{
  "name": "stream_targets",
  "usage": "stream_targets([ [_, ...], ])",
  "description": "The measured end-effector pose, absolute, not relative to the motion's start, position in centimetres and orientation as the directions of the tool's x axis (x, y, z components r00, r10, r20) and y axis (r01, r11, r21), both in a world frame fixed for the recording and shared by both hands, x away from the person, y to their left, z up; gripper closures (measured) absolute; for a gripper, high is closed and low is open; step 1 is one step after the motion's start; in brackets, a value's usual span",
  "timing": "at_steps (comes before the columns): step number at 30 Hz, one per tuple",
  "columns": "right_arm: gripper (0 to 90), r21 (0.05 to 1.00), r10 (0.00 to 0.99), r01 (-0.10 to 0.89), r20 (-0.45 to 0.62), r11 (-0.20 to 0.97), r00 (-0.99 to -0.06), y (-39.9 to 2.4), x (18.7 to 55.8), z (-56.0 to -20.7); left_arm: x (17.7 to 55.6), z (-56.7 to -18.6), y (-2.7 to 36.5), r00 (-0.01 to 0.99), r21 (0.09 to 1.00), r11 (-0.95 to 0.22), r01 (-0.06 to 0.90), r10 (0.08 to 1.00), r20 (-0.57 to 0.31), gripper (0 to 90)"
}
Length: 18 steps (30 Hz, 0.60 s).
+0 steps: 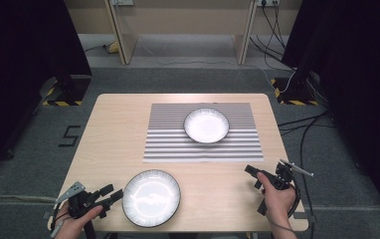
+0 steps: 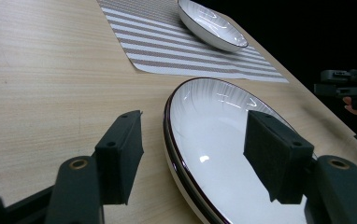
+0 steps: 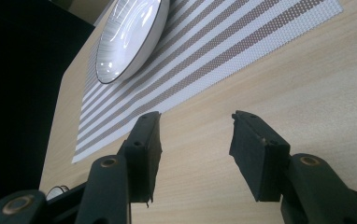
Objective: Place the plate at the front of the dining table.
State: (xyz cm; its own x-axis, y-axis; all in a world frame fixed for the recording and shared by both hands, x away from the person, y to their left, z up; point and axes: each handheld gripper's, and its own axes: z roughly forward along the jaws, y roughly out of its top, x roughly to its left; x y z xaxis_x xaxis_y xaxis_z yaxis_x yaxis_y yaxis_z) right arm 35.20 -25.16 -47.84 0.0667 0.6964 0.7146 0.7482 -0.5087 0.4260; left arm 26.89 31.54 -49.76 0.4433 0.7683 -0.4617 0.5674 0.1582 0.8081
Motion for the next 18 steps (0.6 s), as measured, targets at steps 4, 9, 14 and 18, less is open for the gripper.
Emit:
stream_targets([
  [4,52.2,0.439,0.711,0.747,0.700,-0.499,0.063,-25.2,34.6,-47.9,26.9,-49.8,31.6,0.443,0.808,0.159,0.568,0.768,-0.463,36.7],
  [9,52.2,0.429,0.704,0.753,0.707,-0.499,0.063,-25.3,33.9,-48.2,26.9,-49.8,31.6,0.443,0.808,0.160,0.566,0.768,-0.463,36.7],
  [14,52.2,0.428,0.701,0.753,0.711,-0.500,0.061,-25.5,33.0,-48.3,26.9,-49.8,31.6,0.442,0.809,0.162,0.565,0.769,-0.462,36.8],
  [18,51.8,0.427,0.704,0.760,0.708,-0.490,0.056,-25.5,32.2,-48.5,26.9,-49.8,31.5,0.442,0.810,0.161,0.564,0.770,-0.461,36.8],
])
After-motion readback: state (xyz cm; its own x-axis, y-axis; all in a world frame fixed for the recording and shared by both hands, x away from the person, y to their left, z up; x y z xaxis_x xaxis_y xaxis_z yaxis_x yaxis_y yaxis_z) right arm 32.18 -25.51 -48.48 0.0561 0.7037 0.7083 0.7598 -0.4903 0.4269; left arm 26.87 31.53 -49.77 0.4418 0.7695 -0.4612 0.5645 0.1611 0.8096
